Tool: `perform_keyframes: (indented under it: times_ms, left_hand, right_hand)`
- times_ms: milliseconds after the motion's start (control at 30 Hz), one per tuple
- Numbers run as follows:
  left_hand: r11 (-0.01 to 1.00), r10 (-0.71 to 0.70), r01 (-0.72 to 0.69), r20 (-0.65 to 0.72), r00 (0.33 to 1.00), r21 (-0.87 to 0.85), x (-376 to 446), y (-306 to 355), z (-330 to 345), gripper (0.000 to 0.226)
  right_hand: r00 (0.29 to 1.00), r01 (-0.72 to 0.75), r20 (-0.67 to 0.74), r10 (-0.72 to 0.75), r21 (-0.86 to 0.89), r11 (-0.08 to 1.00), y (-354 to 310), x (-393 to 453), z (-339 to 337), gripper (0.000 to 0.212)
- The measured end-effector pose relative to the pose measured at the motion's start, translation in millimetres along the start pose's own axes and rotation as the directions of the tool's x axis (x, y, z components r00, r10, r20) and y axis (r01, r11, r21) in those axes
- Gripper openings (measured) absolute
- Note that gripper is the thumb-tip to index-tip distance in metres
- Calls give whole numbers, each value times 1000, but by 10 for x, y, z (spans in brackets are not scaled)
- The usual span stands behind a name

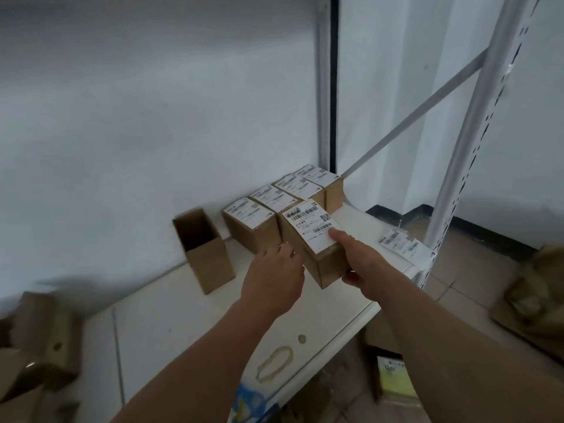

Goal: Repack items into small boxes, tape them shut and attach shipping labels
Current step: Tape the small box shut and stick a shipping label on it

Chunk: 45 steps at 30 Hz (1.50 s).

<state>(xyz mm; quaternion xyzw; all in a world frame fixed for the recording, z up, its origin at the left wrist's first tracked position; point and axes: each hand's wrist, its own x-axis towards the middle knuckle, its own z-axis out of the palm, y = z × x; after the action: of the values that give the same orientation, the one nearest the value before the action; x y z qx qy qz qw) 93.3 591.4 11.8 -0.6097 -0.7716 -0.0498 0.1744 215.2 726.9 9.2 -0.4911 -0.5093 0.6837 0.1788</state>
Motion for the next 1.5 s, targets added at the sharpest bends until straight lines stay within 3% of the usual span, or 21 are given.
perform_keyframes:
  times_ms: [300,533,1233,1400,1500]
  left_hand:
    - [996,93,-93,-22,995,12,977,278,721,20]
    - [992,127,-127,-22,992,20,1427,309,1003,16]
    - [995,95,-95,23,995,11,1834,402,1262,25]
    - [996,84,-85,47,995,26,1862,412,1314,25]
    - [996,78,-80,62,995,31,1896,431,1335,24]
  right_hand:
    - [998,22,-61,-20,40,999,-231,1042,-494,53]
    - [993,26,-113,-22,35,999,-324,1501,-636,48]
    - [977,58,-209,-33,112,992,-492,1762,-745,27]
    - [979,78,-195,-51,131,988,-523,1835,-740,31]
    - [975,81,-212,-72,36,996,-490,1941,-733,46]
